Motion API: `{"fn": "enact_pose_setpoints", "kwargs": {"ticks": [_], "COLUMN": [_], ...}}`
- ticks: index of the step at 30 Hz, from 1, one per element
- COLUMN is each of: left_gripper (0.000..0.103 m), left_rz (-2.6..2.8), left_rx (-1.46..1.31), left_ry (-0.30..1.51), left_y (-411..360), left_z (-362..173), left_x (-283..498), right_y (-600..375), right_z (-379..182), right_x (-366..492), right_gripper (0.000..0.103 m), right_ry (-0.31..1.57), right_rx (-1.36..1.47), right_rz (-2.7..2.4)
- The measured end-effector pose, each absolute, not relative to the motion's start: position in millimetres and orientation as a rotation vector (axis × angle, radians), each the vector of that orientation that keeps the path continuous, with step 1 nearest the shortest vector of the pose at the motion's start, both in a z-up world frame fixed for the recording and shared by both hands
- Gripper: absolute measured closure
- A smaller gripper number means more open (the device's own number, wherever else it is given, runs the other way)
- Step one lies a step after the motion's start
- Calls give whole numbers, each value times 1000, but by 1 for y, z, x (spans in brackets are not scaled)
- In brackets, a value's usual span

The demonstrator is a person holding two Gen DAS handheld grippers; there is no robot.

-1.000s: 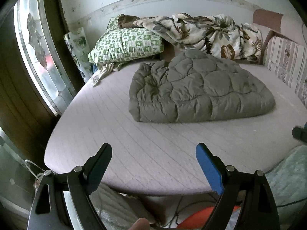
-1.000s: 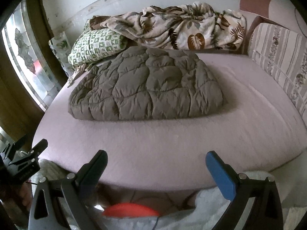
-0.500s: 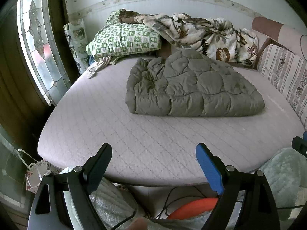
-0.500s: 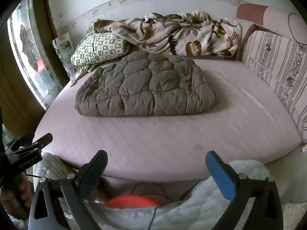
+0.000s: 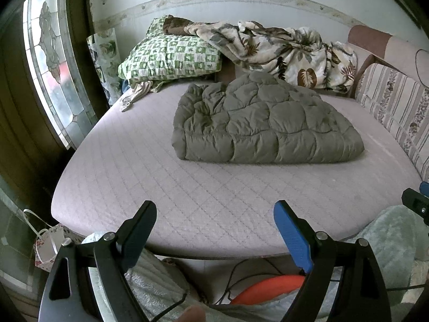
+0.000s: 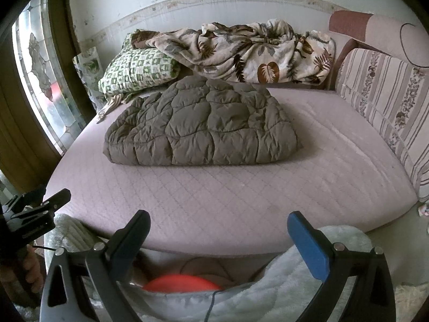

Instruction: Fold large clothes

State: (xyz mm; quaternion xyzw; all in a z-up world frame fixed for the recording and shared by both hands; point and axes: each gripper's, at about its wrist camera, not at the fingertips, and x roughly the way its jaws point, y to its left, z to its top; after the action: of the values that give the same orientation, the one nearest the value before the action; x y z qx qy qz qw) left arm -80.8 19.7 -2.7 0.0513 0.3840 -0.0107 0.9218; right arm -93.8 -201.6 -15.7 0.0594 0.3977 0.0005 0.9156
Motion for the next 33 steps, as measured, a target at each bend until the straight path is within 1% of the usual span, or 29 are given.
{"fn": "enact_pose_setpoints", "kwargs": {"ticks": [20,33], "left_gripper": [14,14], "left_rz": [-18,-22], "left_rx": [87,91], "left_ry": [763,776], "left_y": [18,16], "left_z": [1,-1], "left_x": [-81,-73], "right_y": [-211,-209], "right_z": [-12,-20], "right_x": [-91,-79], "right_gripper": [0,0], "right_ry": [813,839], "right_rx": [117,113], "right_rz": [-11,-20]}}
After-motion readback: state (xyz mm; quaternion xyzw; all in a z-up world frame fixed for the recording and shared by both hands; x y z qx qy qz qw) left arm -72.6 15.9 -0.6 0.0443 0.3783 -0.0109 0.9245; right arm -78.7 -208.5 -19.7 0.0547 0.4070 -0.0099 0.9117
